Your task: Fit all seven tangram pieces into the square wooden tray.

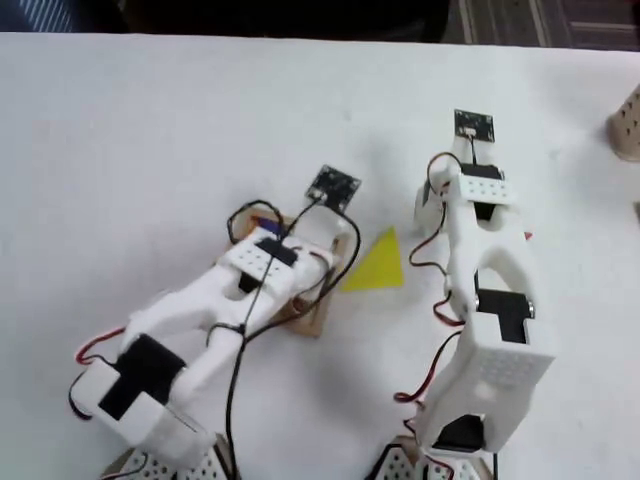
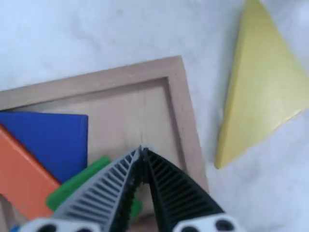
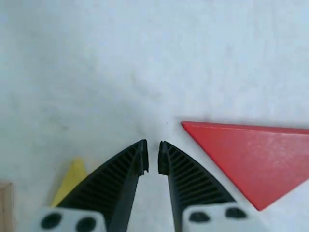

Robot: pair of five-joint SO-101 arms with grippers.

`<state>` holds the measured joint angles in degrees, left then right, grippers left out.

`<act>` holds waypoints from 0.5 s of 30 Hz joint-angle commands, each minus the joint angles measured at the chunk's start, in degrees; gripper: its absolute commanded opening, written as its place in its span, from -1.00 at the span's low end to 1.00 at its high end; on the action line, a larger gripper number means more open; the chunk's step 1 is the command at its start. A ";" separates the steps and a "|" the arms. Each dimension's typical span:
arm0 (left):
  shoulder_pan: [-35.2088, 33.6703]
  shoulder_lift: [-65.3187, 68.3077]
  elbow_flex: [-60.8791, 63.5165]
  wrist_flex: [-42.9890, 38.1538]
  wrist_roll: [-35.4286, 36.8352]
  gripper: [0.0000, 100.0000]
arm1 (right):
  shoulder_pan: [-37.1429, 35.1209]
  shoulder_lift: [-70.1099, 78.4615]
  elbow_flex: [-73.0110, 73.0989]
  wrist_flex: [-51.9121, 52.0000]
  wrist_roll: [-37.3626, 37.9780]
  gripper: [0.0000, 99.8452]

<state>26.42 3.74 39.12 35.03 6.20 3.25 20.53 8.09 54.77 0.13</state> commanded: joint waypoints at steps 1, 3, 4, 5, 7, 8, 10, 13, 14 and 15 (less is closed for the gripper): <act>-1.98 -4.18 -2.37 2.90 0.26 -0.96 | -0.66 -0.48 -2.46 -0.57 1.14 -0.92; -3.38 -8.57 -2.02 5.10 0.26 -0.96 | -0.66 -0.48 -2.46 -0.57 1.14 -0.92; -4.09 -10.95 -1.14 5.89 0.26 -0.96 | -0.66 -0.48 -2.46 -0.57 1.14 -0.92; -4.44 -13.41 -0.09 6.15 0.18 -0.96 | -0.66 -0.48 -2.46 -0.57 1.14 -0.92; -4.97 -18.68 3.08 5.71 0.18 -0.96 | -0.66 -0.48 -2.55 -0.57 1.14 -0.92; -5.14 -21.49 4.75 5.10 0.18 -0.96 | -0.66 -0.57 -2.55 -0.57 1.14 -0.92; -6.46 -27.38 8.00 3.87 0.35 -0.96 | -0.66 -0.57 -2.55 -0.40 1.14 -0.92; -11.82 -35.30 10.73 2.37 0.53 -0.96 | -1.63 -0.57 -2.55 -0.31 1.14 -0.92; -14.55 -37.23 10.64 2.73 0.62 -0.96 | -1.80 -0.57 -2.55 -0.22 1.14 -0.92; -17.45 -38.11 10.64 2.73 0.62 -0.96 | -2.15 -0.66 -2.55 -0.22 1.14 -0.92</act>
<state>15.87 -27.74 50.11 39.43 6.20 2.73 20.53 8.09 54.77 0.13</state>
